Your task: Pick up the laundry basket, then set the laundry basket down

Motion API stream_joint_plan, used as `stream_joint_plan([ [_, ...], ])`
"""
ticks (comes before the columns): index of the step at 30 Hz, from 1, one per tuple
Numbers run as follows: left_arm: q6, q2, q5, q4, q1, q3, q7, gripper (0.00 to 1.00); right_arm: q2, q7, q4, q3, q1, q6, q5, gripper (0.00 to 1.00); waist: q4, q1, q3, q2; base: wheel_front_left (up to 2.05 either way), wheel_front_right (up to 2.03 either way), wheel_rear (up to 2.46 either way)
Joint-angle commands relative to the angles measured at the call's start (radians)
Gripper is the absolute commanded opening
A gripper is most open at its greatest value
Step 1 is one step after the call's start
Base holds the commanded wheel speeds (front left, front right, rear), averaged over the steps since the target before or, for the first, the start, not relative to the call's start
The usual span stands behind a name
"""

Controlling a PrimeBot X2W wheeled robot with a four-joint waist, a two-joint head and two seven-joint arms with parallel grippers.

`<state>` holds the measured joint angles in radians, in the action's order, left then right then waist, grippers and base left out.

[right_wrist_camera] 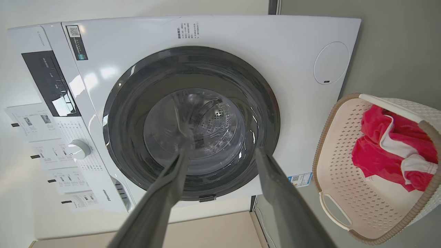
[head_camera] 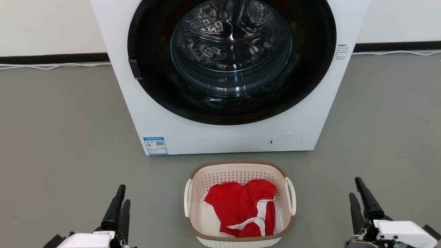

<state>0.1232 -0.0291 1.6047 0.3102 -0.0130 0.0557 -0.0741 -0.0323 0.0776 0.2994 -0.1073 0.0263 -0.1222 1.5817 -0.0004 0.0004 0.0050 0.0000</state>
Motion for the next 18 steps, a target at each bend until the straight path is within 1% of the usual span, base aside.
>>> stream_joint_plan([
  [1, 0.001, -0.007, -0.017, -0.029, -0.032, -0.003, 0.009, 1.0, -0.013, -0.012, -0.034, 0.006, 0.031, -0.001, -0.018, 1.0, 0.0, -0.0003, 0.001, 0.0, 0.0, 0.0, 0.0],
  [6, 0.001, -0.007, -0.053, -0.025, -0.033, -0.012, 0.024, 1.0, -0.015, -0.027, -0.04, 0.011, 0.032, -0.002, -0.073, 1.0, -0.001, -0.0003, 0.002, 0.0, 0.0, 0.0, 0.0],
  [12, 0.002, -0.008, -0.112, -0.022, -0.037, -0.019, 0.041, 1.0, -0.018, -0.045, -0.048, 0.019, 0.034, -0.002, -0.169, 1.0, -0.002, -0.0003, 0.004, 0.0, 0.0, 0.0, 0.0],
  [13, 0.002, -0.008, -0.112, -0.022, -0.037, -0.019, 0.041, 1.0, -0.018, -0.045, -0.048, 0.019, 0.034, -0.002, -0.169, 1.0, -0.002, -0.0003, 0.004, 0.0, 0.0, 0.0, 0.0],
  [18, 0.002, -0.009, -0.179, -0.021, -0.04, -0.022, 0.056, 1.0, -0.025, -0.059, -0.058, 0.03, 0.036, -0.002, -0.261, 1.0, -0.003, -0.0003, 0.005, 0.0, 0.0, 0.0, 0.0],
])
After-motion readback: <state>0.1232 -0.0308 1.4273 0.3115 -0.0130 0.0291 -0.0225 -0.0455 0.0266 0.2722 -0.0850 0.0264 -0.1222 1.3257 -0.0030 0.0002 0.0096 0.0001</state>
